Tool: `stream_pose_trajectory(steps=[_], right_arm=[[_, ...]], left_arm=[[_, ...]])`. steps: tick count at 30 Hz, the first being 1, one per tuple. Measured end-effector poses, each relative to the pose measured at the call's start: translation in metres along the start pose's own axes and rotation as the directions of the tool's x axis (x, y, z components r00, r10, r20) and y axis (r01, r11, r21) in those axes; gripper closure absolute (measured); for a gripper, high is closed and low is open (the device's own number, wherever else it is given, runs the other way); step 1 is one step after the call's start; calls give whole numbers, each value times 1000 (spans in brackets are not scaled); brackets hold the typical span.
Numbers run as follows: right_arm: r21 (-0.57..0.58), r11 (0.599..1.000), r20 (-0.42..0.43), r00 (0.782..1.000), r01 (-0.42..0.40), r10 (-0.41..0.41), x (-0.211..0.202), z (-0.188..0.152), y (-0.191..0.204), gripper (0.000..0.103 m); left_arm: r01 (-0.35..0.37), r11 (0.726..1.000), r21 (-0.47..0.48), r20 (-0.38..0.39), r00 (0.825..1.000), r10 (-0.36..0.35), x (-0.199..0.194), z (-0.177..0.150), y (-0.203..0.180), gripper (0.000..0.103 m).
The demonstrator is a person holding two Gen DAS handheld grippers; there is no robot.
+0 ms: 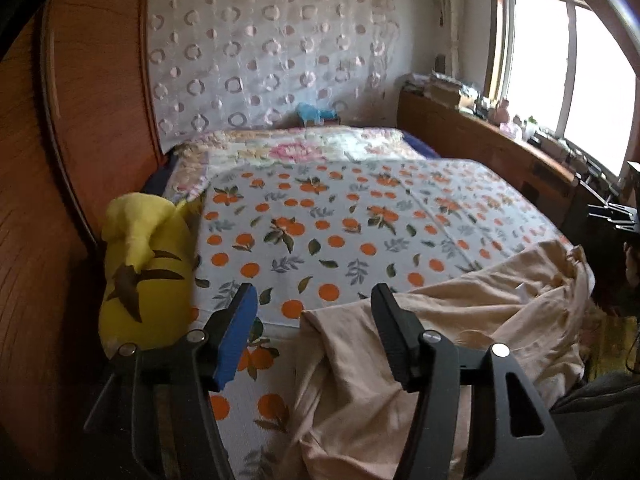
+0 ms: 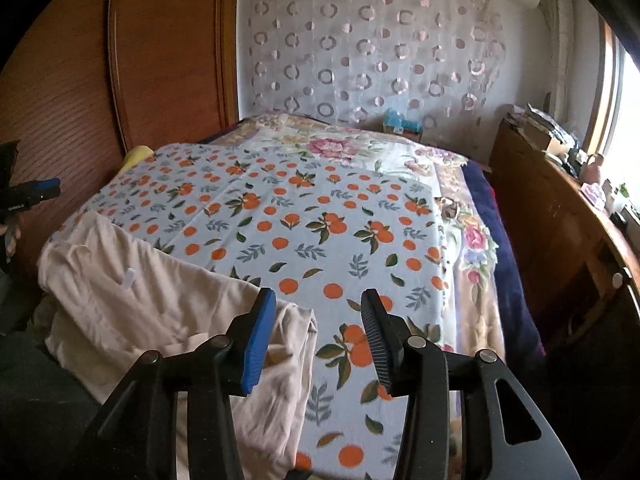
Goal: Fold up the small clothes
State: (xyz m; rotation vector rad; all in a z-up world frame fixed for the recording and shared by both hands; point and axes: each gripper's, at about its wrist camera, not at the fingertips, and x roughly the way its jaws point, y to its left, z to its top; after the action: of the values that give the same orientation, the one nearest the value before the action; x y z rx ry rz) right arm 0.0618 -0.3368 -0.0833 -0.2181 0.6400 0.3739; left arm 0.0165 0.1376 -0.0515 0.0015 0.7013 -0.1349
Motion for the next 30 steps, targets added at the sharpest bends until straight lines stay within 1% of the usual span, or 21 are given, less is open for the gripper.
stream_pose_trajectory(steps=[3,6,11,18,21,26,28,29,30], right_arm=[[13,1000,-43,999,-17,18,32,-4,2,57],[31,998,-82,995,-54,56,60,-1,0,57],[42,996,-125,989,-80,85,81,3,-7,57],[42,996,-184,979,-79,85,91,2,-15,57],[54,994,-198,975,-91,100,99,4,-20,57],[44,993,-223,968,-111,118,103,5,-19,57],[39,992,-221,968,-117,123,104,4,-18,57],[39,991,-222,965,-132,137,103,4,-17,59],[30,991,-226,965,-130,133,103,4,-15,66]], left_arm=[[-10,1000,10,-44,999,10,19,-2,2,43],[-12,1000,-1,-133,991,12,43,-4,7,43],[8,1000,-7,-182,983,-9,57,-7,10,43],[19,1000,-7,-252,967,-20,72,-14,8,43],[29,1000,-6,-259,965,-29,76,-15,8,44],[52,999,0,-253,966,-50,74,-15,5,56],[71,997,12,-252,966,-66,73,-16,2,68],[85,996,15,-253,964,-78,72,-16,0,77],[90,996,16,-253,964,-83,71,-16,-3,91]])
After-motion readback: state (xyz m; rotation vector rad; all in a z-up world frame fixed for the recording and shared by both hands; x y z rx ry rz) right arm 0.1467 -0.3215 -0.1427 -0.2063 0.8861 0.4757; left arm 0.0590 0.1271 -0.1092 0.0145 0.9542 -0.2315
